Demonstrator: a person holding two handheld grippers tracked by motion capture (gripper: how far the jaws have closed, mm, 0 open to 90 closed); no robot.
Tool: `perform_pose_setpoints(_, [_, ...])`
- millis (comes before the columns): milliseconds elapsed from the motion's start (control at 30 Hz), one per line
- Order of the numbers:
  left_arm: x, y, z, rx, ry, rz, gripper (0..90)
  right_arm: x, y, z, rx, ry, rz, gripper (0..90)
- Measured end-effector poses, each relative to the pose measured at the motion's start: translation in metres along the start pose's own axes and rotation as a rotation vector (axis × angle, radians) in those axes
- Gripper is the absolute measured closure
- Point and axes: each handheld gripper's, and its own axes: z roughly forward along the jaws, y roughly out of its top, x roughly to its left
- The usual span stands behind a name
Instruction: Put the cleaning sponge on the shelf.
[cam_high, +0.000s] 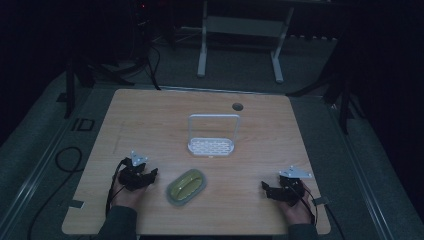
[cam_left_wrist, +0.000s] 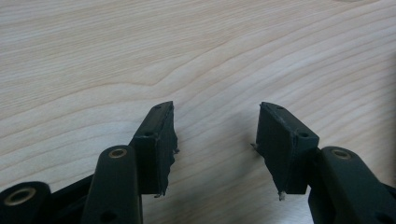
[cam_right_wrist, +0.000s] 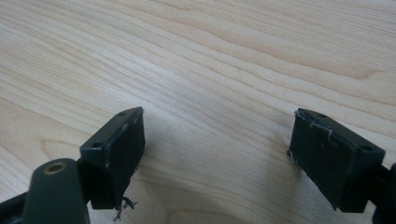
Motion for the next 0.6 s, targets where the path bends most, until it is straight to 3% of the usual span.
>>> perform_pose_setpoints(100, [-0.001, 0.003, -0.006, -0.017, -0.009, 0.004, 47.0, 0.0, 0.0, 0.0, 0.0, 0.0, 0.001, 17.7])
perform_pose_setpoints(233, [0.0, 0.007, -0.012, -0.035, -0.062, -0.008, 47.2, 0.0, 0.0, 0.0, 0.0, 0.0, 0.0, 17.7])
perform_pose_setpoints(300, [0.0, 0.007, -0.012, -0.035, -0.062, -0.008, 48.1, 0.0, 0.0, 0.0, 0.0, 0.0, 0.0, 17.7])
perform_pose_setpoints(333, [-0.003, 0.008, -0.015, -0.047, -0.101, -0.008, 48.3, 0.0, 0.0, 0.0, 0.0, 0.0, 0.0, 17.7])
perform_pose_setpoints(500, [-0.006, 0.011, -0.021, -0.084, -0.131, 0.006, 50.1, 0.0, 0.0, 0.0, 0.001, 0.0, -0.001, 17.7])
perform_pose_setpoints(600, [-0.006, 0.014, -0.025, -0.077, -0.145, 0.005, 52.7, 0.0, 0.0, 0.0, 0.0, 0.0, 0.0, 17.7])
